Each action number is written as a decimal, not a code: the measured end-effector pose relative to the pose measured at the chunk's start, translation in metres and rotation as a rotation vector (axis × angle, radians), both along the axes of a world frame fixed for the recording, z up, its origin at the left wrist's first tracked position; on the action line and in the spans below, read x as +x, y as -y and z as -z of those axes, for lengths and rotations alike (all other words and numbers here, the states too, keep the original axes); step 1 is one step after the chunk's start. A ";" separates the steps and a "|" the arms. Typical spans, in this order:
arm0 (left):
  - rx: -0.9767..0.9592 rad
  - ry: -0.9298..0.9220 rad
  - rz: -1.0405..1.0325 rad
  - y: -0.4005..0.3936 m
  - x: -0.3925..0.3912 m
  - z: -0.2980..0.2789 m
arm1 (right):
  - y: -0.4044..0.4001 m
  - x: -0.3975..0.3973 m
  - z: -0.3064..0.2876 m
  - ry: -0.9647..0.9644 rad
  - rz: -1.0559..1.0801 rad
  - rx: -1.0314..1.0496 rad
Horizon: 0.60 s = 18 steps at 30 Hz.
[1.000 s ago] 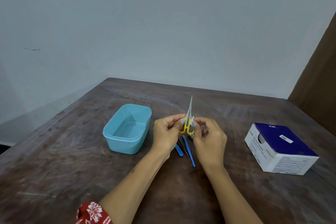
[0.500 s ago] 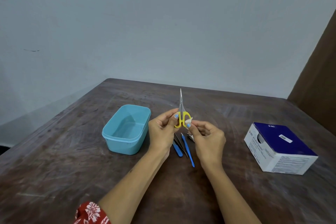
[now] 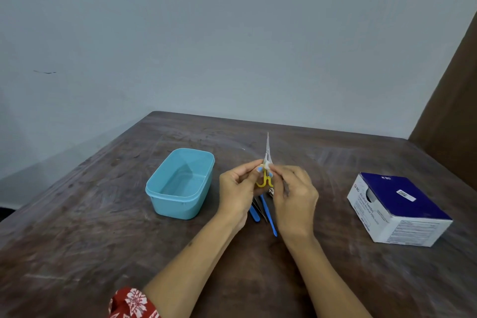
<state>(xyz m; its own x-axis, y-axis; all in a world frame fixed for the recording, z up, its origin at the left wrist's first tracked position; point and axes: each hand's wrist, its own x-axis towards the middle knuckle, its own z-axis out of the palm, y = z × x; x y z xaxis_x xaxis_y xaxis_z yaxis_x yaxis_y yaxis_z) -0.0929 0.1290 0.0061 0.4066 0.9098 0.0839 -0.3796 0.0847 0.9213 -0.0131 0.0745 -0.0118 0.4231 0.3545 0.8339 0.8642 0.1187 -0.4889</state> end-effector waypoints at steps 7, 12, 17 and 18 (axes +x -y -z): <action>-0.083 0.049 0.012 -0.005 -0.004 -0.003 | -0.003 -0.001 0.005 0.111 -0.002 -0.109; -0.074 -0.003 -0.035 -0.007 -0.004 -0.004 | 0.000 -0.002 0.005 0.156 -0.035 -0.201; 0.022 -0.089 -0.107 -0.003 -0.005 -0.006 | 0.004 -0.003 0.002 0.115 -0.075 -0.213; 0.044 -0.101 -0.119 -0.001 -0.006 -0.008 | 0.005 -0.001 0.002 0.071 -0.069 -0.181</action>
